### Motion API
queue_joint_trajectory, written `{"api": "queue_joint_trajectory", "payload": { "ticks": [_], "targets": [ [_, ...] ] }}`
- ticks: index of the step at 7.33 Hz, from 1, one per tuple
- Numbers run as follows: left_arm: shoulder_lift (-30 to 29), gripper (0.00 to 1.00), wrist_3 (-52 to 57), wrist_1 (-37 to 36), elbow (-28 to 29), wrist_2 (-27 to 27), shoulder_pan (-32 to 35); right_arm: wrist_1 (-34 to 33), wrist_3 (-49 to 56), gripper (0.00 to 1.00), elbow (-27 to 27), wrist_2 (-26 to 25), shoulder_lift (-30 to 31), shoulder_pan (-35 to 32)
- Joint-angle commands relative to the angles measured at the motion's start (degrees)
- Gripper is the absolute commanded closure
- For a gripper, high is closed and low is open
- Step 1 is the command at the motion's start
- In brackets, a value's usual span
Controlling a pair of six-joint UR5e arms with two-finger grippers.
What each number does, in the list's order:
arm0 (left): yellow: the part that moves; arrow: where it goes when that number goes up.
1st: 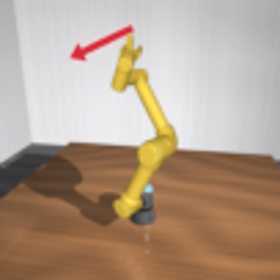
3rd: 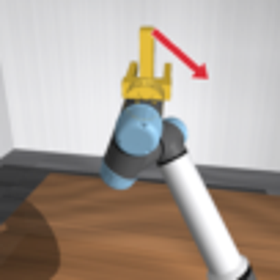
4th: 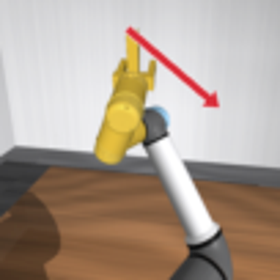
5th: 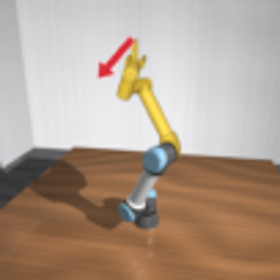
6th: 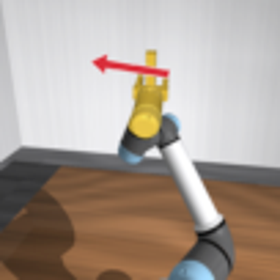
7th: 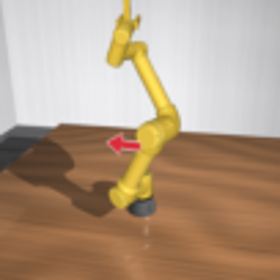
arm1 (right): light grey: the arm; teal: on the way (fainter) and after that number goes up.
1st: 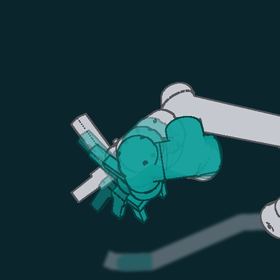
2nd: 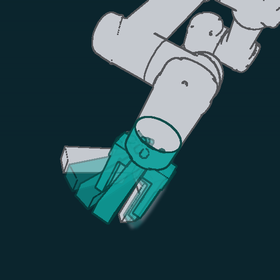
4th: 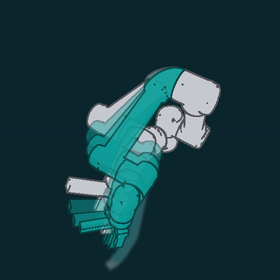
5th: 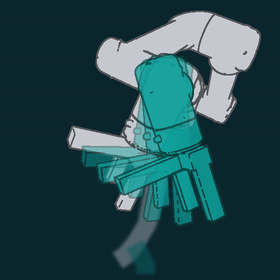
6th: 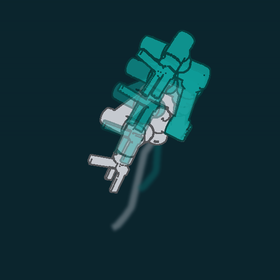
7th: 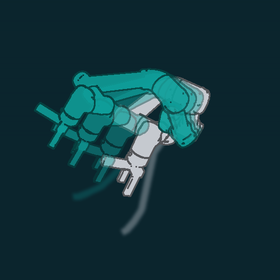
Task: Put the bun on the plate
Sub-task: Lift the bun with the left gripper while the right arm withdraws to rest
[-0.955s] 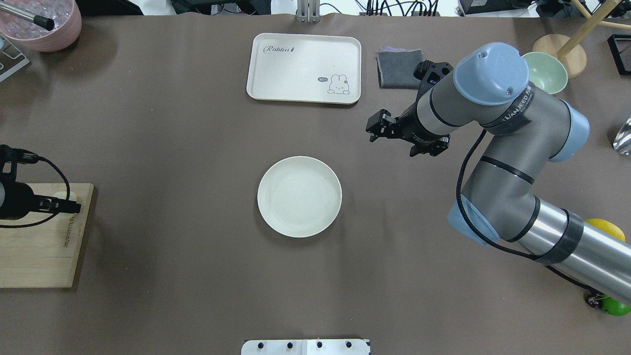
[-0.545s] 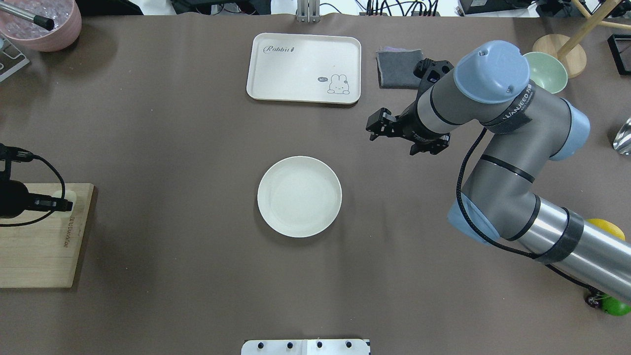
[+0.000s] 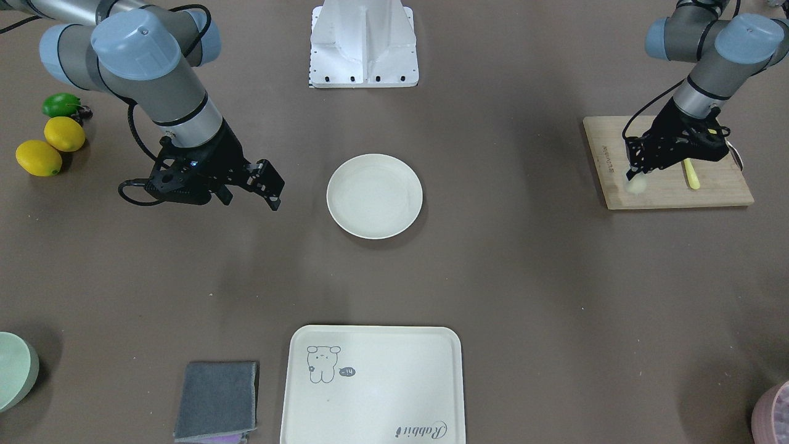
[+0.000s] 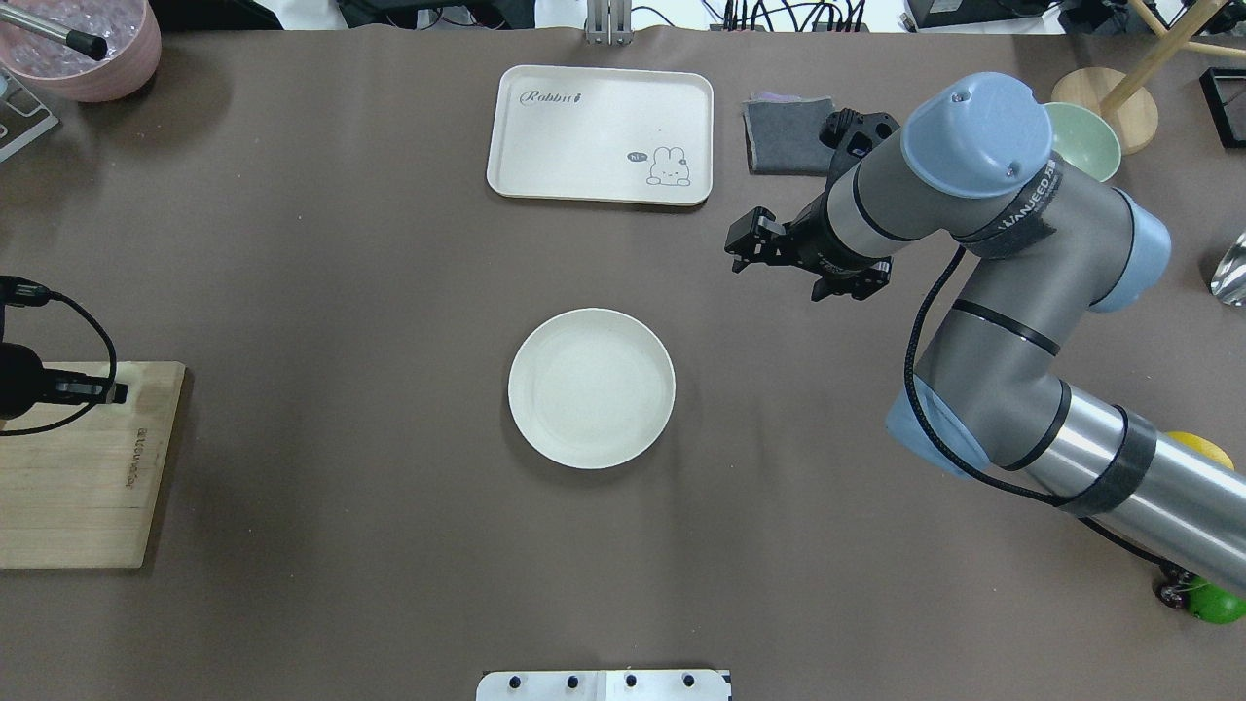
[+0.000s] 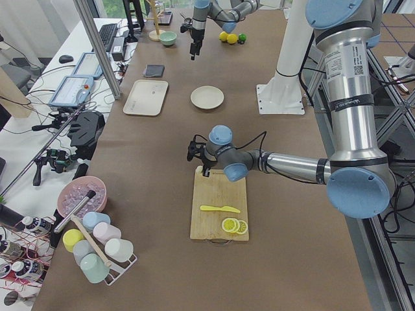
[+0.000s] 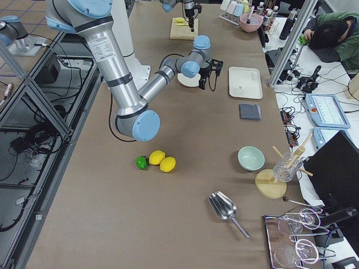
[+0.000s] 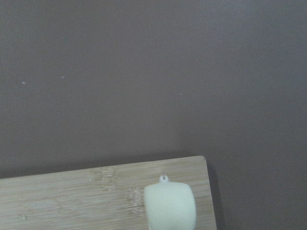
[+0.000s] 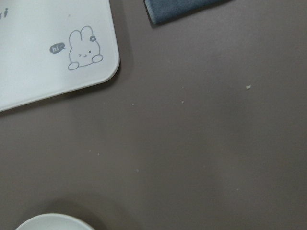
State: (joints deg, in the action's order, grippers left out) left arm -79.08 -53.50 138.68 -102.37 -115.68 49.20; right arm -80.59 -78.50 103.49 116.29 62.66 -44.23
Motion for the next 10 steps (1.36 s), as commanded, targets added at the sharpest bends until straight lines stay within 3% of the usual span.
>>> {"api": "queue_joint_trajectory", "payload": {
  "ticks": [1, 2, 3, 4, 6, 8, 10],
  "targets": [
    [-4.6, 1.0, -0.6, -9.4, -5.4, -1.7, 2.3, -8.0, 11.0, 0.0, 2.1, 3.1, 3.1, -7.0],
    [-9.0, 0.91, -0.9, -16.4, -8.1, -1.7, 2.4, -12.0, 19.4, 0.0, 3.5, 3.1, 6.1, -10.2],
    [-12.4, 0.9, -2.6, -20.6, -8.9, -1.5, 2.3, -15.0, 27.8, 0.0, 3.7, 3.2, 8.7, -13.5],
    [-15.8, 0.79, -5.5, -22.7, -8.9, -1.4, 2.0, -15.2, 37.2, 0.0, 3.7, 3.3, 13.4, -16.4],
    [-22.2, 0.76, -8.9, -28.4, -8.9, 0.7, -0.6, -14.9, 51.4, 0.0, 3.3, 6.7, 21.8, -24.5],
    [-33.9, 0.75, -14.8, -41.8, -9.0, 6.9, -6.7, -14.8, 60.4, 0.0, 3.3, 11.4, 28.8, -30.8],
    [-40.3, 0.75, -20.5, -44.5, -7.0, 12.6, -15.1, -14.9, 68.0, 0.0, 2.6, 11.9, 32.9, -35.5]
  ]
}}
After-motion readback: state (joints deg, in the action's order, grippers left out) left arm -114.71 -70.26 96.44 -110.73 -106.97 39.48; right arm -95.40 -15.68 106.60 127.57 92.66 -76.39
